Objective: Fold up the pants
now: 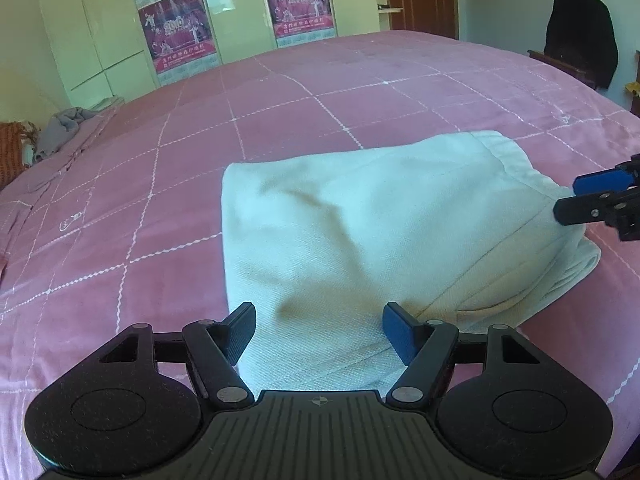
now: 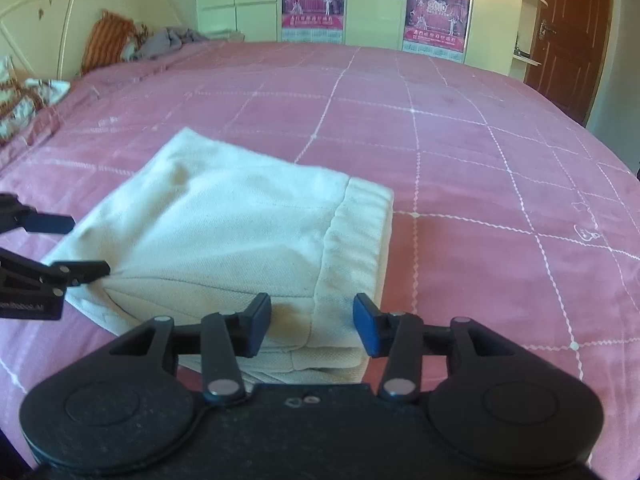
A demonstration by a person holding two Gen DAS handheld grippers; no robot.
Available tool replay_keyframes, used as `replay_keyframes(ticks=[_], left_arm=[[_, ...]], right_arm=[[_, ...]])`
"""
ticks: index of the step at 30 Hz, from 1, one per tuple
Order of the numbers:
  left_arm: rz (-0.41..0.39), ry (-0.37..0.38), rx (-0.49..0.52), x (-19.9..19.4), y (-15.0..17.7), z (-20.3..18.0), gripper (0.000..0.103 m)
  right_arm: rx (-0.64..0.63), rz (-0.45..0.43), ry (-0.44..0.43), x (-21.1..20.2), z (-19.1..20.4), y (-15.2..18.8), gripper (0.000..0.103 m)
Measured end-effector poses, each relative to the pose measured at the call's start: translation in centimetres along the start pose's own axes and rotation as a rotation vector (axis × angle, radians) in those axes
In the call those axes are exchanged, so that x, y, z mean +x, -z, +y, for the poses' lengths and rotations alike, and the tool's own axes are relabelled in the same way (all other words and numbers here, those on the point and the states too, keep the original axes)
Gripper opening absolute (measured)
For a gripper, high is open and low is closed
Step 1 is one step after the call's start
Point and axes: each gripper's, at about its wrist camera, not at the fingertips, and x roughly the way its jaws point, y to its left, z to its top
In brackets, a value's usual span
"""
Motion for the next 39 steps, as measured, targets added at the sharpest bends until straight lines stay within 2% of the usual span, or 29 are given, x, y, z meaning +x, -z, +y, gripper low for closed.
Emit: replay_keyframes(ticks=[1, 2, 5, 7, 11, 14, 16, 20, 24, 28, 36, 37, 39], left_arm=[[-0.016, -0.010, -0.004, -0.4, 0.1, 0.4, 0.083], [-0.034, -0.020, -0.004, -0.8, 0.3, 0.8, 0.087], [-0.040, -0.018, -0.038, -1.1, 1.1, 2.6, 0.087], [-0.033, 0.017, -0.095, -0.7, 1.7, 4.2, 0.087], [0.001, 0.146, -0.312, 1.1, 3.0, 8.0, 0.087], [0.021, 0.221, -0.414, 2.5, 3.6, 9.6, 0.087], [0.039, 0.298, -0.512, 3.9, 4.0, 10.7, 0.087], [0.062, 0.421, -0.650, 6.4, 4.7, 12.2, 0.085], [0.074, 0.523, -0.699, 8.6, 4.5, 13.2, 0.075], [0.087, 0.621, -0.700, 11.1, 3.7, 13.5, 0.074], [0.100, 0.812, -0.675, 15.9, 1.8, 13.0, 0.074], [0.100, 0.830, -0.676, 16.4, 1.6, 12.9, 0.071], [0.111, 0.840, -0.677, 17.7, 1.2, 12.3, 0.051]], right_arm=[[0.037, -0.024, -0.007, -0.7, -0.7, 0.0, 0.047], [0.086, -0.048, -0.017, -1.5, -1.7, 0.0, 0.047], [0.242, -0.089, -0.051, -3.1, -4.9, 0.4, 0.047], [0.340, -0.081, -0.093, -3.2, -6.9, 0.9, 0.049], [0.482, -0.027, -0.198, -2.0, -9.4, 2.2, 0.053], [0.541, -0.005, -0.253, -1.1, -10.1, 2.9, 0.062], [0.567, 0.009, -0.280, -0.3, -10.4, 3.2, 0.067], [0.674, 0.046, -0.376, 1.7, -11.6, 3.5, 0.068], [0.748, 0.069, -0.415, 3.5, -13.1, 3.8, 0.070], [0.795, 0.095, -0.490, 5.4, -14.1, 3.8, 0.070], [0.722, 0.140, -0.606, 8.8, -13.3, 2.0, 0.069], [0.709, 0.141, -0.616, 9.2, -13.1, 1.7, 0.069], [0.691, 0.136, -0.631, 10.2, -12.6, 0.8, 0.070]])
